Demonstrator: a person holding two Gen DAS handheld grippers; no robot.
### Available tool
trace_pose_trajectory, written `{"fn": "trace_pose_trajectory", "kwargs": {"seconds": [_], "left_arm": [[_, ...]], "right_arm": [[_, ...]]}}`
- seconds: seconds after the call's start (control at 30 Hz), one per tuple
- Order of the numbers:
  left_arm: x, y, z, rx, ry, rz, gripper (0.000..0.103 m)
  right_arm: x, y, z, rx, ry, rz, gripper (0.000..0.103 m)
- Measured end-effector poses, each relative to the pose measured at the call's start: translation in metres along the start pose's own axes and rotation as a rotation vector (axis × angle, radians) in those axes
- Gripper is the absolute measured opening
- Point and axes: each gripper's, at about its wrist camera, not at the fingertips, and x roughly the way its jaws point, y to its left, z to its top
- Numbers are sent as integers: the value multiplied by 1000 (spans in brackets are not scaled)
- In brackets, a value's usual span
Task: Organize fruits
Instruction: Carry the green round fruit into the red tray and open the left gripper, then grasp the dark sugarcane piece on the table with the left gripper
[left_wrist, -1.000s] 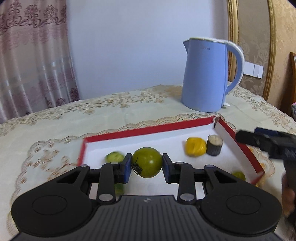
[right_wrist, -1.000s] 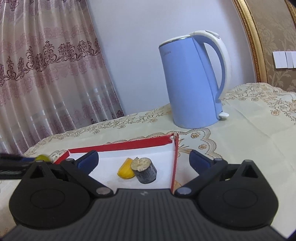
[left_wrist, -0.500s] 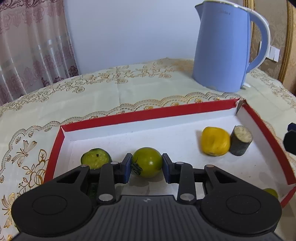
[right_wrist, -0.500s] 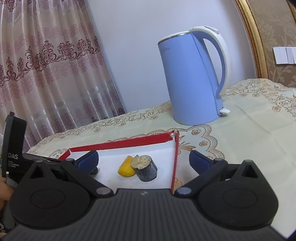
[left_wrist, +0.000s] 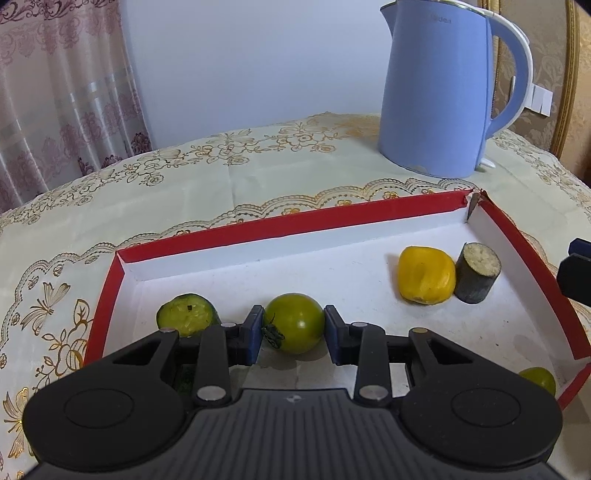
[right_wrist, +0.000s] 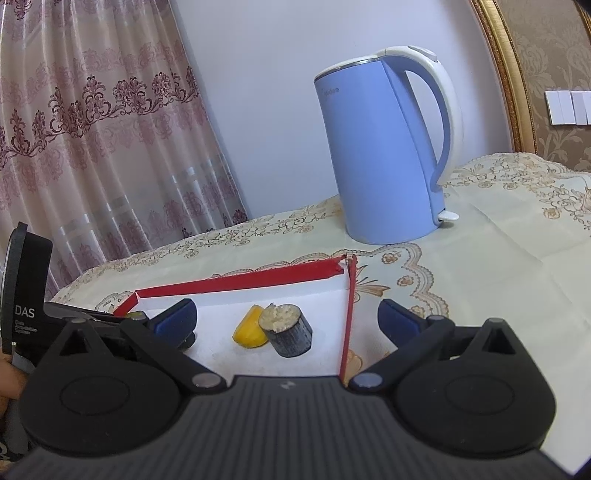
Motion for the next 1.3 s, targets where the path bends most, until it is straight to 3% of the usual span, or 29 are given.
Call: {"fn": "trace_pose_trajectory", "kwargs": {"seconds": [0.1, 0.33, 0.47, 0.6, 0.7, 0.93, 1.1, 1.3], "left_arm": [[-2, 0, 0, -2, -8, 0, 35], [-8, 0, 1, 2, -31, 9, 58], [-11, 0, 2, 6, -36, 11, 58], [-15, 0, 3, 9, -52, 18, 70], [-23, 0, 4, 15, -77, 26, 72], [-64, 2, 1, 56, -161, 48, 79], [-117, 11, -22, 83, -249, 73, 83], [-170, 24, -82, 68, -308, 78, 87]], "right_arm": [[0, 0, 0, -1, 2, 0, 103], [1, 1, 0, -3, 8, 0, 103], [1, 1, 0, -2, 9, -2, 103], [2, 1, -1, -1, 12, -3, 103], [3, 0, -1, 1, 16, -6, 103], [5, -4, -2, 9, 24, -19, 103], [5, -6, -3, 17, 18, -28, 103], [0, -2, -3, -10, -27, -36, 103]]}}
